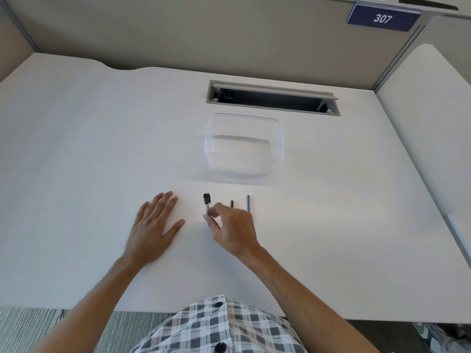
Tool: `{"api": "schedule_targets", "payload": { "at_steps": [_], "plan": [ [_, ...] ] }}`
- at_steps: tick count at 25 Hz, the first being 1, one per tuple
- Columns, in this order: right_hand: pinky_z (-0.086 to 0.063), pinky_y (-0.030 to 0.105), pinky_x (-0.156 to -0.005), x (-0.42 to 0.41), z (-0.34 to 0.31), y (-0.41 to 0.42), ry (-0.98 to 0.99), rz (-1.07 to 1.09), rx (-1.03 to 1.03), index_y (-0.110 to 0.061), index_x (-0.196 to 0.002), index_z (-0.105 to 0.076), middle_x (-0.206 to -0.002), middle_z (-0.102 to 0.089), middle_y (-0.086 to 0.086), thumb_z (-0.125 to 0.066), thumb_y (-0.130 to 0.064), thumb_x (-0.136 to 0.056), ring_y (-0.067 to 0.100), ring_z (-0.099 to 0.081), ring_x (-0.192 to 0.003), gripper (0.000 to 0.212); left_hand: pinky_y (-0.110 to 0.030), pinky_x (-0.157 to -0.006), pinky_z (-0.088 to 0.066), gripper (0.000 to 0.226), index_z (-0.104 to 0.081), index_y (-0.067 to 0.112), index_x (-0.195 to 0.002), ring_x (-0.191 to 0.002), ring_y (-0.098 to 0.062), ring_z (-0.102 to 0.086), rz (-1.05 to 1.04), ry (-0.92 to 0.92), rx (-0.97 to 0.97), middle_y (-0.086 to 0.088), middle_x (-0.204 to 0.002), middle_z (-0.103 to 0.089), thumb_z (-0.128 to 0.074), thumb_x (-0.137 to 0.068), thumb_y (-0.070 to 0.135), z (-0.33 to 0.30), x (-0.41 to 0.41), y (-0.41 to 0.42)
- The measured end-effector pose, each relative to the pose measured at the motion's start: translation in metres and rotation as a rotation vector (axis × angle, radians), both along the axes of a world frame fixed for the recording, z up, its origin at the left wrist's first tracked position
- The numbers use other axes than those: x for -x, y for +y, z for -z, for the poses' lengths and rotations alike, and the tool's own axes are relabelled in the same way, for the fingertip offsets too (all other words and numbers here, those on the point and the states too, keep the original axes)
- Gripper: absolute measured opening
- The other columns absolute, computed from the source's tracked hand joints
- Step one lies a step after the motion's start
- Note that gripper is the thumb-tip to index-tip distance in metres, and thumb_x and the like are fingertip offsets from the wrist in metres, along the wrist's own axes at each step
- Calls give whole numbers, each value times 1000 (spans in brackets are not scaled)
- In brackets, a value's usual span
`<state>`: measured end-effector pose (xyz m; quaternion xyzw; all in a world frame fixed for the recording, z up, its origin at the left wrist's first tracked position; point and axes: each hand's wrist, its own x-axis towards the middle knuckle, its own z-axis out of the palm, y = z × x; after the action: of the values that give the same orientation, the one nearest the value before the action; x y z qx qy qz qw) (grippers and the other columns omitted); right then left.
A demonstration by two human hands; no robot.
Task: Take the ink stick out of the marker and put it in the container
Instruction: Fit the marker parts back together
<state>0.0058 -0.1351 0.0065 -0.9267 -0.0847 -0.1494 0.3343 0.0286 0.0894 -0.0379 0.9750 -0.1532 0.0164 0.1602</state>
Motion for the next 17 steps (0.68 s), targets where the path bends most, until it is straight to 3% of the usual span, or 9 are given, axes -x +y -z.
{"api": "schedule_targets", "payload": {
  "at_steps": [4, 10, 17],
  "plan": [
    [-44, 20, -58, -3, -10, -6, 36, 54, -57, -16, -89, -69, -84, -78, -9, -72, -26, -87, 10, -67, -62, 10, -36, -121, -9, 68, -28, 23, -152, -150, -16, -16, 1, 1, -1, 4, -162, -24, -26, -96, 59, 0, 0, 0],
    [-34, 12, -60, -12, -31, -15, 172, 76, -234, -16, -87, -69, -84, -78, -10, -71, -25, -88, -19, -52, -56, 9, -35, -121, -8, 68, -26, 24, -153, -150, -15, -14, -3, 9, -6, 4, -162, -22, -26, -96, 60, 1, -1, 0],
    [-57, 33, -63, -33, -52, -16, 171, 86, -319, -17, -88, -71, -81, -77, -10, -72, -26, -86, 0, -71, -76, 9, -37, -121, -10, 67, -29, 23, -152, -150, -17, -17, -5, 13, 0, 3, -162, -24, -26, -95, 59, -2, 0, -1]
  ]
}}
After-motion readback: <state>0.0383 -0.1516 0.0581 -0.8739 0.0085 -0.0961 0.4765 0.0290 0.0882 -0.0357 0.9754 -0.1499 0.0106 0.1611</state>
